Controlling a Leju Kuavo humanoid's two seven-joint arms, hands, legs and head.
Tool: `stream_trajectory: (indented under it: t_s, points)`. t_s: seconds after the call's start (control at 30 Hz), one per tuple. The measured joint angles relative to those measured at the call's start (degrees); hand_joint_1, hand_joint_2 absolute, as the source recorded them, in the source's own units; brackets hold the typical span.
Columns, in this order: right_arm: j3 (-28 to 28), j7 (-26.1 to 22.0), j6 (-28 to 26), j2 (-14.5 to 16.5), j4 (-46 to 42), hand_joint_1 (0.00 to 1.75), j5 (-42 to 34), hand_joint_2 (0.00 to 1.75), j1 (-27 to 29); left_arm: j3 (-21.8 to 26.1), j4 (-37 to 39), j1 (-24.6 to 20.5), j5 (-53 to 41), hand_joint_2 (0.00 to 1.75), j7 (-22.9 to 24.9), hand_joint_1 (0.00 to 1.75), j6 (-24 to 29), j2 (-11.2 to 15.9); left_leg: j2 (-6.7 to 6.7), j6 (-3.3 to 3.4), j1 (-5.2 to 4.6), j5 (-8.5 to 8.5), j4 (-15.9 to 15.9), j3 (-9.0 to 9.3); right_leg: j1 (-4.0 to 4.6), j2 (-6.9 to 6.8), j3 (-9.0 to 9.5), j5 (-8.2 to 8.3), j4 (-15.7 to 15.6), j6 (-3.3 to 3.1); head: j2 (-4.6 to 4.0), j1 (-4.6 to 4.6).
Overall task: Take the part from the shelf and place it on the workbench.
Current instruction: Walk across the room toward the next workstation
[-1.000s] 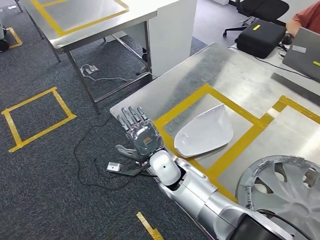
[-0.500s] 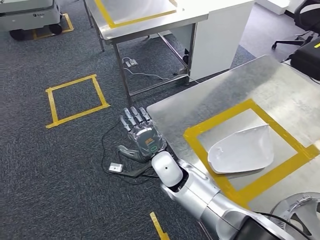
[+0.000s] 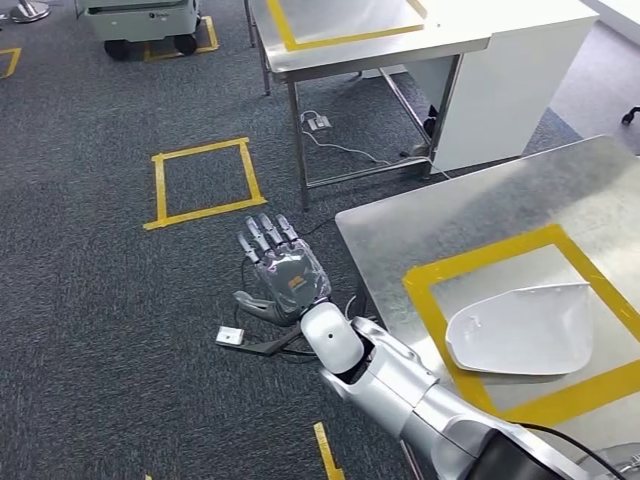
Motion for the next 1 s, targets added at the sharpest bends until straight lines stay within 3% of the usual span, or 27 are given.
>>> stream_trajectory:
  t_s: [0.03, 0.1, 0.13, 0.2, 0.27, 0.33, 0.37, 0.4, 0.47, 0.53, 0.6, 0.63, 0.7, 0.77, 0.83, 0.87, 0.9, 0.93, 1.0]
  points:
    - [0.0, 0.0, 0.1, 0.0, 0.0, 0.00, 0.0, 0.00, -0.1, 0.0, 0.0, 0.0, -0.2, 0.00, 0.0, 0.00, -0.2, 0.0, 0.38, 0.31, -0.24, -0.17, -0.8, 0.33, 0.17, -0.59, 0.11, -0.18, 0.0, 0.22, 0.00, 0.02]
    - [0.1, -0.2, 0.2, 0.0, -0.1, 0.00, 0.0, 0.00, -0.2, -0.1, 0.0, 0.1, -0.5, 0.00, 0.0, 0.00, -0.4, 0.0, -0.91, 0.97, -0.23, -0.10, -1.2, 0.33, 0.20, -1.84, 0.23, -0.58, -0.1, 0.72, 0.00, 0.04]
    - [0.1, -0.3, 0.2, 0.1, -0.1, 0.00, 0.0, 0.00, -0.2, -0.1, 0.0, 0.2, -0.7, 0.00, 0.0, 0.00, -0.5, -0.1, -1.57, 1.24, -0.14, 0.00, -1.3, 0.41, 0.10, -1.75, 0.23, -0.92, 0.1, 1.00, 0.00, 0.01]
    - [0.1, -0.4, 0.3, 0.2, -0.4, 0.00, 0.0, 0.00, -0.5, -0.4, 0.0, 0.2, -1.0, 0.00, 0.0, 0.00, -0.9, -0.1, -2.93, 1.75, 0.19, 0.19, -1.6, 0.62, -0.18, 1.27, -1.58, -3.19, 3.9, 1.47, 0.01, 0.27]
    - [0.0, -0.5, 0.5, 0.0, -0.5, 0.00, 0.0, 0.00, -0.5, -0.7, 0.0, 0.1, -1.2, 0.00, 0.0, 0.00, -1.1, -0.1, -4.53, 2.02, 0.31, 0.18, -1.6, 0.63, -0.41, 4.60, -5.54, -6.36, 11.6, 1.75, 0.01, 0.62]
    - [0.0, -0.5, 0.7, -0.3, -0.4, 0.00, 0.0, 0.00, -0.2, -1.1, 0.0, 0.0, -1.4, 0.00, 0.0, 0.00, -1.2, -0.2, -6.24, 2.09, 0.33, 0.17, -1.6, 0.65, -0.48, 5.22, -8.72, -6.93, 16.1, 1.91, 0.00, 0.70]
    - [0.0, -0.5, 0.7, -0.4, -0.4, 0.00, 0.0, 0.00, -0.1, -1.2, 0.0, 0.0, -1.4, 0.00, 0.0, 0.00, -1.2, -0.2, -7.11, 2.06, 0.35, 0.16, -1.6, 0.70, -0.54, 5.34, -8.97, -5.67, 15.5, 1.93, 0.00, 0.70]
    - [0.1, -0.5, 0.7, -0.4, -0.4, 0.00, 0.0, 0.00, -0.1, -1.3, 0.0, 0.0, -1.5, 0.00, 0.0, 0.00, -1.2, -0.2, -7.92, 1.99, 0.40, 0.13, -1.6, 0.79, -0.63, 5.69, -8.15, -3.58, 13.0, 1.91, 0.00, 0.70]
    - [0.1, -0.5, 0.8, -0.4, -0.5, 0.00, 0.0, 0.00, -0.2, -1.4, 0.0, 0.0, -1.7, 0.00, 0.0, 0.00, -1.3, -0.2, -9.48, 1.62, 0.44, -0.04, -1.4, 0.89, -1.08, 7.95, -5.01, 0.48, 5.6, 1.87, 0.00, 0.72]
    - [0.1, -0.5, 0.8, -0.4, -0.5, 0.00, 0.0, 0.00, -0.3, -1.5, 0.0, -0.1, -2.0, 0.00, 0.0, 0.00, -1.5, -0.2, -10.75, 1.01, 0.45, -0.03, -1.2, 0.59, -1.38, 9.76, -2.95, 1.85, 1.4, 1.66, 0.00, 0.71]
    - [0.1, -0.5, 0.8, -0.4, -0.5, 0.00, 0.0, 0.00, -0.4, -1.6, 0.0, 0.0, -2.3, 0.00, 0.0, 0.00, -1.8, -0.1, -11.84, 0.40, 0.65, 0.20, -1.2, 0.19, -1.26, 9.17, -2.66, 1.84, 1.1, 1.17, 0.00, 0.71]
    - [0.2, -0.5, 0.8, -0.4, -0.5, 0.00, 0.0, 0.00, -0.4, -1.8, 0.0, 0.0, -2.6, 0.00, 0.0, 0.00, -1.9, -0.1, -11.50, 0.15, 0.68, 0.03, -1.0, 0.00, -1.22, 8.56, -2.58, 1.94, 1.0, 0.88, 0.00, 0.71]
    - [0.3, -0.5, 0.8, -0.2, -0.5, 0.00, 0.0, 0.00, -0.5, -2.1, 0.0, 0.1, -3.0, 0.00, 0.0, 0.00, -2.2, -0.1, -8.87, -0.31, 0.55, -1.84, 1.8, -1.37, -1.22, 7.20, -2.39, 2.01, 0.8, 0.17, 0.00, 0.39]
    - [0.4, -0.5, 0.8, -0.2, -0.5, 0.00, 0.0, 0.00, -0.5, -2.6, 0.0, 0.1, -3.5, 0.00, -0.1, 0.00, -2.4, -0.1, -5.91, -0.66, 0.50, -5.22, 8.6, -4.65, -0.97, 5.66, -2.30, 1.82, 0.8, -0.37, 0.00, 0.09]
    - [0.5, -0.4, 0.9, -0.3, -0.4, 0.00, 0.0, 0.00, -0.4, -3.0, 0.0, 0.2, -3.9, 0.00, -0.2, 0.00, -2.7, -0.1, -5.01, -0.80, 0.59, -6.93, 14.1, -7.48, -0.68, 3.92, -2.25, 1.61, 0.8, -0.64, 0.00, 0.10]
    - [0.5, -0.4, 0.9, -0.3, -0.4, 0.00, 0.0, 0.00, -0.4, -3.2, 0.0, 0.2, -4.1, 0.00, -0.2, 0.00, -2.9, 0.0, -4.77, -0.76, 0.61, -6.37, 14.4, -7.59, -0.56, 3.07, -2.19, 1.50, 0.8, -0.69, 0.00, 0.09]
    - [0.6, -0.3, 0.9, -0.3, -0.4, 0.00, 0.0, 0.00, -0.4, -3.3, 0.0, 0.3, -4.2, 0.00, -0.3, 0.00, -3.0, 0.0, -4.43, -0.62, 0.57, -4.81, 12.3, -6.46, -0.46, 2.28, -2.06, 1.38, 0.8, -0.69, 0.00, 0.10]
    - [0.6, -0.3, 0.8, -0.3, -0.3, 0.00, 0.0, 0.00, -0.4, -3.4, 0.0, 0.3, -4.3, 0.00, -0.3, 0.00, -3.1, 0.0, -3.50, -0.37, 0.45, -2.82, 8.7, -4.42, -0.36, 1.57, -1.85, 1.22, 0.8, -0.62, 0.00, 0.09]
    - [0.6, -0.1, 0.8, -0.3, -0.3, 0.00, 0.0, 0.00, -0.6, -3.6, 0.0, 0.4, -4.5, 0.00, -0.4, 0.00, -3.1, 0.0, -0.60, 0.18, -0.20, -0.58, 1.9, -0.64, 0.04, 0.36, -1.47, 0.82, 0.8, -0.32, 0.00, 0.12]
